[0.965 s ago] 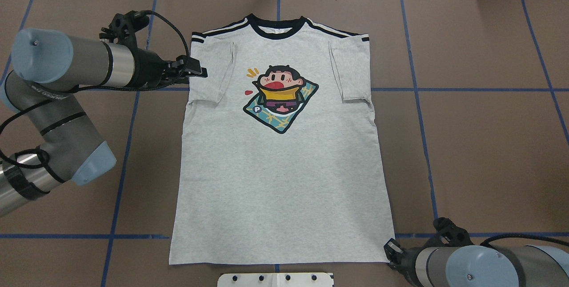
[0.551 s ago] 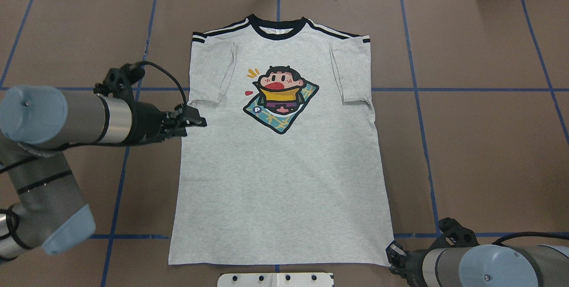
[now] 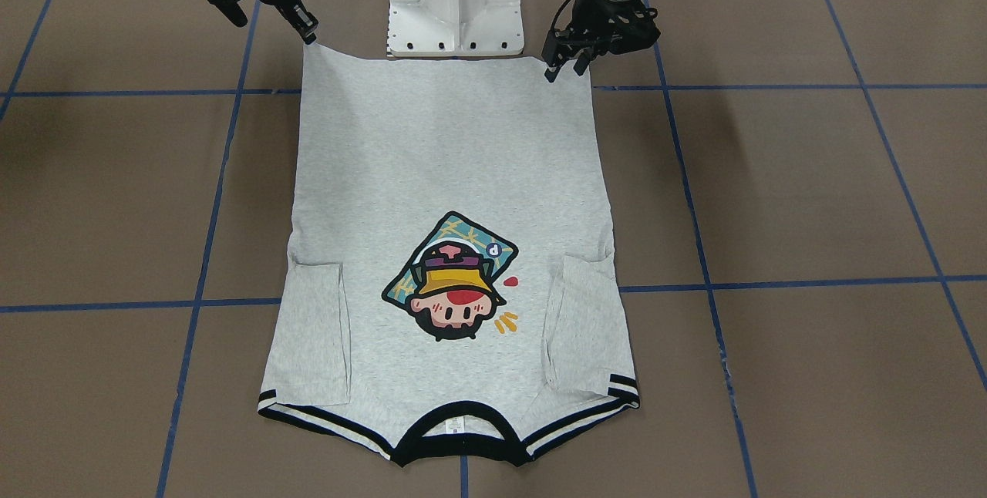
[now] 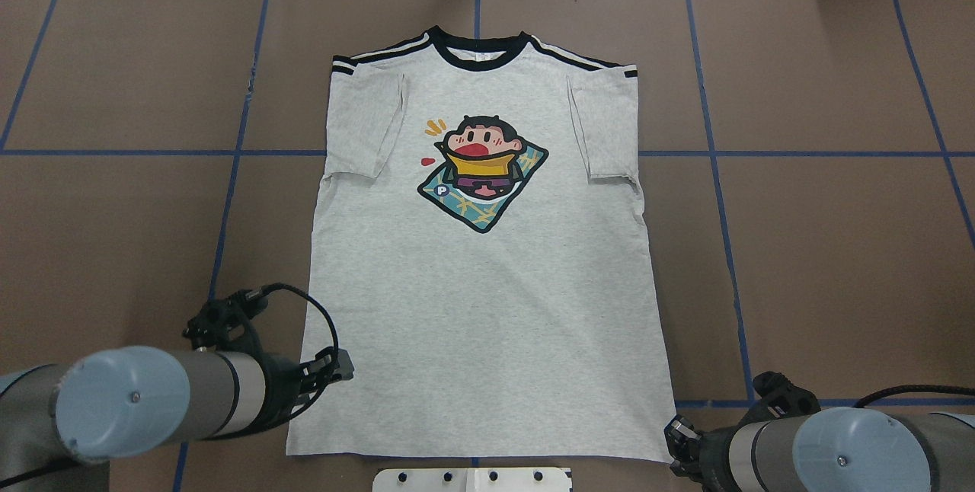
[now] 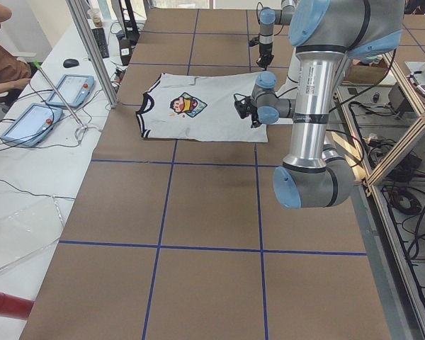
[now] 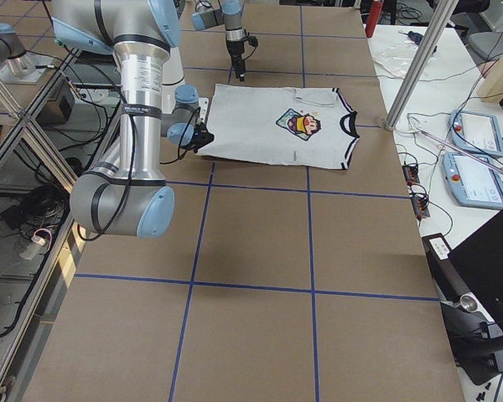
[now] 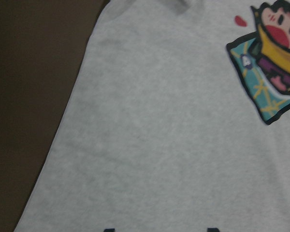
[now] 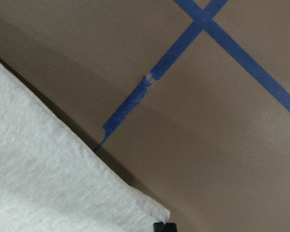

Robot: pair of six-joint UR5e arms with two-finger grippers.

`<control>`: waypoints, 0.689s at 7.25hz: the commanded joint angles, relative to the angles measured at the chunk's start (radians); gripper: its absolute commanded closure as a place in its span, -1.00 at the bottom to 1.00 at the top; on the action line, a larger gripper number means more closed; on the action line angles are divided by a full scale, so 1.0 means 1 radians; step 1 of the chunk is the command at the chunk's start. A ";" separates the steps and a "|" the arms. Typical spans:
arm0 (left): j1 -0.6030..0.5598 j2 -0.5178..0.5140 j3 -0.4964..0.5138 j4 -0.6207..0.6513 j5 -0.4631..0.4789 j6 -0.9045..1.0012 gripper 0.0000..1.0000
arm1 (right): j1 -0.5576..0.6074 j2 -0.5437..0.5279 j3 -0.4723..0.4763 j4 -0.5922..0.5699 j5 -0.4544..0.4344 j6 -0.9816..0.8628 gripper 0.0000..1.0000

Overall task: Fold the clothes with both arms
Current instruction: 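Grasp the hem corners with both grippers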

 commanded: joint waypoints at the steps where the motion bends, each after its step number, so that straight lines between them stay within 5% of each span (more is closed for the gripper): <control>1: 0.116 0.051 0.001 0.062 0.064 -0.114 -0.40 | 0.001 0.001 -0.002 0.000 0.004 -0.002 1.00; 4: 0.158 0.065 0.015 0.064 0.070 -0.142 -0.24 | 0.000 0.003 -0.001 0.000 0.004 -0.002 1.00; 5: 0.157 0.065 0.007 0.066 0.070 -0.143 0.08 | 0.003 0.003 0.001 0.000 0.004 -0.002 1.00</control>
